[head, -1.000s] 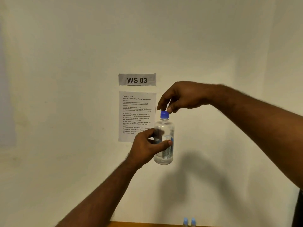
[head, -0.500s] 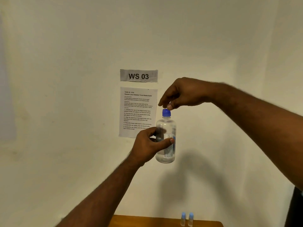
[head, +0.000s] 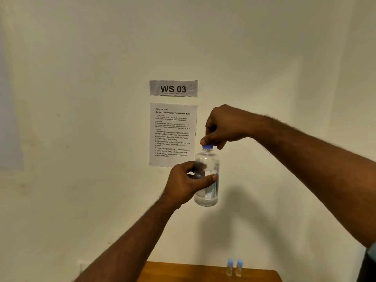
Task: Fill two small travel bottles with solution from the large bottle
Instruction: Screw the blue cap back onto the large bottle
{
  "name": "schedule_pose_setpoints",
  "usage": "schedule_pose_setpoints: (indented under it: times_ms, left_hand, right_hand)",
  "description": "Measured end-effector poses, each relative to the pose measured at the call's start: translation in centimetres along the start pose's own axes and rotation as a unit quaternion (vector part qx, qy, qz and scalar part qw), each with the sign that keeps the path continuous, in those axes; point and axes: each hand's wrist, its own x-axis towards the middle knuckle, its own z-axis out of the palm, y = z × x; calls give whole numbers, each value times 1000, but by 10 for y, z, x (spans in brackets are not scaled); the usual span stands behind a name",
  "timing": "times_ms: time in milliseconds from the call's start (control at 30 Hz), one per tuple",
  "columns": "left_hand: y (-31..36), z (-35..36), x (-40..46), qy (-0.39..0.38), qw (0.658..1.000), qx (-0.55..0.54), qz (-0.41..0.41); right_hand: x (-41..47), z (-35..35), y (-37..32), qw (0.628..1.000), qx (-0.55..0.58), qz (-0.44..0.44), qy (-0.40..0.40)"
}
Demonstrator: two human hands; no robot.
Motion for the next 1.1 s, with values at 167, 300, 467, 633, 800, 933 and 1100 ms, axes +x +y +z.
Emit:
schedule_pose_setpoints:
  times_ms: [167,300,467,633,800,933,1100]
  left_hand:
    - [-9,9,2,-4,1000,19,-17]
    - [-15,15,4,-3,999,24,-21]
    - [-15,13,9,11,1000,12,-8]
    - [-25,12,12,5,1000,11,-2]
    - [-33,12,12,-3,1000,17,-5]
    - [-33,11,13,-13,1000,21,-8]
    - [-33,11,14,-5,1000,29,-11]
  right_hand:
    - [6,14,4,997,-40,59,18]
    - [8,24,10,996,-38,76,39]
    - [-2,39,31,976,178,83,98]
    - [-17,92,48,952,292,61,63]
    - [-12,107,61,910,394,0,129]
    - [-3,80,64,925,348,-29,149]
    - [3,59,58,960,247,4,129]
